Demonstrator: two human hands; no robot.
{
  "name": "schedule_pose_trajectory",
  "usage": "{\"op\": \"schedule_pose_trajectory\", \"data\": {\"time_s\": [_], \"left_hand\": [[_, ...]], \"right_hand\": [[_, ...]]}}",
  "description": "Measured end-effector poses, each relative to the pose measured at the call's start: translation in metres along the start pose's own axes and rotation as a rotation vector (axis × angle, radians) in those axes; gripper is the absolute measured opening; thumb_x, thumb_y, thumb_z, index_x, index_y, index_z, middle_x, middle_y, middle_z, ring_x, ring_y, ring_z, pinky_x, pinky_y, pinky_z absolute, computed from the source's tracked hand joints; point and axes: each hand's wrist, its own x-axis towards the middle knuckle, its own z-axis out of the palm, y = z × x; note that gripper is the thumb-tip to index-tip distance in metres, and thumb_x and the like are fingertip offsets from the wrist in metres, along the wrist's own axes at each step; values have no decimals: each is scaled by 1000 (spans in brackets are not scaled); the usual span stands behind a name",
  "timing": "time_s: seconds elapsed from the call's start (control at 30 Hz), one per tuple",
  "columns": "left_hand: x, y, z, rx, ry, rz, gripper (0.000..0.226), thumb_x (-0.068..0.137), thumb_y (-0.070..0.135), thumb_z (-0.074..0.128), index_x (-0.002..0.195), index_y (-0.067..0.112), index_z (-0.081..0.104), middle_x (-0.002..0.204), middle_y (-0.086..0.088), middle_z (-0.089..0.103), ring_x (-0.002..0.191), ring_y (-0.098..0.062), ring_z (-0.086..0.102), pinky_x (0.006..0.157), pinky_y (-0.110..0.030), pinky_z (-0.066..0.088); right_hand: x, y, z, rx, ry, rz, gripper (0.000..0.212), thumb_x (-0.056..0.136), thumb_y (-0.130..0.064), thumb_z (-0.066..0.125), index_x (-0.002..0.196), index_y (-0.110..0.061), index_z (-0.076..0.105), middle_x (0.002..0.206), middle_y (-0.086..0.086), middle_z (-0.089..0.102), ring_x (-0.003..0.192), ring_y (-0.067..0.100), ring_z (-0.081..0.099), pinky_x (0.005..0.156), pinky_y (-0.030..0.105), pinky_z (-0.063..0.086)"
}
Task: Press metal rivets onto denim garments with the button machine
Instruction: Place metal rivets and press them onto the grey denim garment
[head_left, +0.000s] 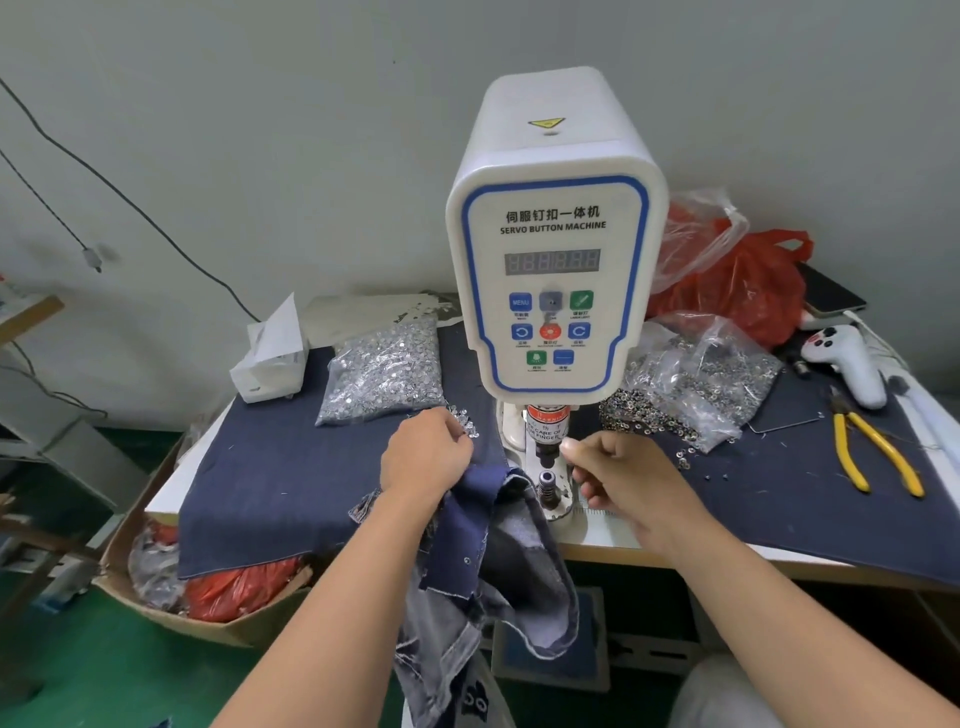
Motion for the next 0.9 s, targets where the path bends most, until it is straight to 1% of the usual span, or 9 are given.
{"op": "schedule_pose_trajectory", "data": {"time_s": [0.1, 0.17, 0.27, 0.4, 0.47, 0.57, 0.67, 0.73, 0.9], "left_hand": [[10, -2, 17, 24, 64, -32, 20, 93, 33, 62, 113, 31, 67, 118, -4, 72, 110, -35, 65, 80, -37, 43], [13, -3, 27, 27, 72, -32, 19, 95, 35, 63, 113, 33, 68, 115, -4, 73, 108, -35, 66, 78, -36, 44], [14, -5, 36, 6, 111, -40, 12, 97, 37, 63, 107, 35, 70, 110, -4, 74, 103, -35, 68, 75, -36, 44], [15, -7, 42, -13, 167, -31, 15, 100, 37, 62, 110, 34, 73, 112, -3, 75, 105, -35, 68, 76, -37, 45], [15, -7, 42, -19, 181, -34, 19, 101, 36, 62, 114, 34, 75, 116, -2, 74, 107, -35, 68, 80, -39, 49], [14, -7, 42, -28, 187, -32, 20, 101, 35, 62, 116, 33, 75, 119, -1, 73, 108, -34, 68, 84, -42, 53], [13, -8, 41, -40, 193, -30, 19, 102, 34, 61, 115, 32, 74, 121, 0, 72, 107, -33, 68, 86, -43, 53], [14, -8, 42, -44, 189, -29, 19, 103, 34, 61, 115, 30, 74, 122, -1, 71, 108, -33, 67, 86, -43, 53], [14, -7, 42, -43, 185, -28, 19, 103, 33, 60, 116, 28, 74, 121, -2, 71, 107, -33, 67, 86, -44, 54]], "right_hand": [[-2, 0, 0, 170, -55, 101, 25, 93, -28, 75, 77, -10, 66, 64, 0, 63, 53, 9, 53, 53, 21, 48], [-2, 1, -1, 225, -61, 140, 25, 94, -28, 74, 77, -12, 67, 63, -1, 62, 52, 9, 53, 52, 20, 48], [1, 0, -1, 200, -14, 153, 27, 99, -28, 67, 76, -13, 64, 61, -2, 58, 50, 9, 49, 49, 20, 45], [5, 0, 2, 186, 26, 154, 25, 100, -19, 47, 76, -18, 43, 59, -3, 44, 48, 13, 37, 44, 25, 31], [6, 2, 3, 206, 23, 156, 25, 100, -15, 44, 75, -19, 40, 59, -3, 41, 49, 15, 36, 45, 27, 32], [5, 5, 2, 165, -5, 124, 27, 102, -18, 57, 75, -13, 55, 65, 0, 52, 54, 12, 44, 51, 27, 42], [3, 5, -2, 257, -13, 148, 26, 94, -22, 74, 71, -11, 70, 66, 2, 65, 54, 9, 51, 53, 23, 49], [1, 5, -2, 307, -22, 197, 25, 90, -23, 78, 68, -13, 71, 66, 2, 67, 52, 7, 51, 51, 21, 50], [-2, 5, 7, 395, -73, 300, 21, 88, -24, 80, 71, -15, 71, 64, 2, 63, 48, 6, 48, 45, 20, 45]]}}
